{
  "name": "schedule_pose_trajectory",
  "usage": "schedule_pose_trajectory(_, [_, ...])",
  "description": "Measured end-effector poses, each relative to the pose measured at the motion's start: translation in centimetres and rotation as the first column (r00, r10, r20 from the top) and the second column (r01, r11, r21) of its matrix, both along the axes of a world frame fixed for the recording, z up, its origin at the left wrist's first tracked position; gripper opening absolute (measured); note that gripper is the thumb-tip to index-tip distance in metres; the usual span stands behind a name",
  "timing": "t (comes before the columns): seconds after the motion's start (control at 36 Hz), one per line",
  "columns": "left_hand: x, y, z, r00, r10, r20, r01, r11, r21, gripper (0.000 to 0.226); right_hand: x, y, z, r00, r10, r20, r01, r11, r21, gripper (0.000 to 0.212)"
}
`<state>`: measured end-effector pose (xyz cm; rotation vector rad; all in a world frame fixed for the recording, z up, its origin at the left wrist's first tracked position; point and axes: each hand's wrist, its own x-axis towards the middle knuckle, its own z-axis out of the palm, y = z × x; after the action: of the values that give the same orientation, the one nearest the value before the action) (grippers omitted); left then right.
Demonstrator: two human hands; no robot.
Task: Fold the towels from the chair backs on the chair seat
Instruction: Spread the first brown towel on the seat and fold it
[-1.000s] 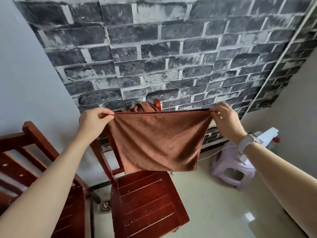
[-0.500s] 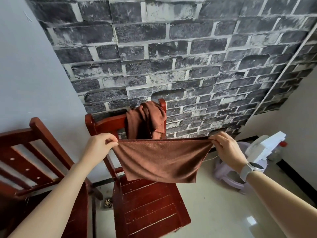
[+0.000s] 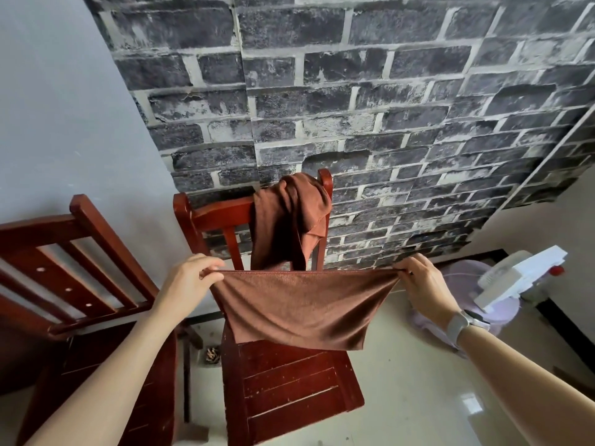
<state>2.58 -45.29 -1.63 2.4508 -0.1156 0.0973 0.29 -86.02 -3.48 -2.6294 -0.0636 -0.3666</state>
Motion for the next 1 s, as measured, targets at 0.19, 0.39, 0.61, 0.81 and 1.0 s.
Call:
schedule_pose_trajectory(0.19, [-0.8,0.9,-1.4,1.000,0.024,-0.017,-0.023,1.000,0.011,0.022,0.7,0.7,-1.9,0.998,0.053,-0.036,-0.051,0.998,0.042,0.009])
schedule_pose_trajectory(0.39, [-1.4,1.8,-3.4,0.994,0.060,-0.090,-0.059,0.998,0.021,0.028,1.1,1.3,-3.0,0.995,0.061,-0.078,-0.054,0.994,0.094,0.009])
schedule_pose_trajectory(0.61, [-1.4,2.3,-5.7,0.998,0.028,-0.057,-0.016,0.977,0.213,0.003,1.7,2.1,-5.2,0.983,0.156,-0.099,-0.170,0.974,-0.151,0.027])
schedule_pose_trajectory(0.81, [2.0,1.7,-7.1,0.992,0.094,-0.088,-0.057,0.933,0.354,0.011,5.4,3.7,-7.8,0.982,0.074,-0.174,-0.104,0.980,-0.168,0.031])
schedule_pose_trajectory(1.0, [4.0,1.7,-8.1,0.958,0.281,-0.061,-0.271,0.952,0.139,0.007,8.1,5.6,-8.1,0.993,-0.009,-0.117,0.003,0.999,-0.047,0.023])
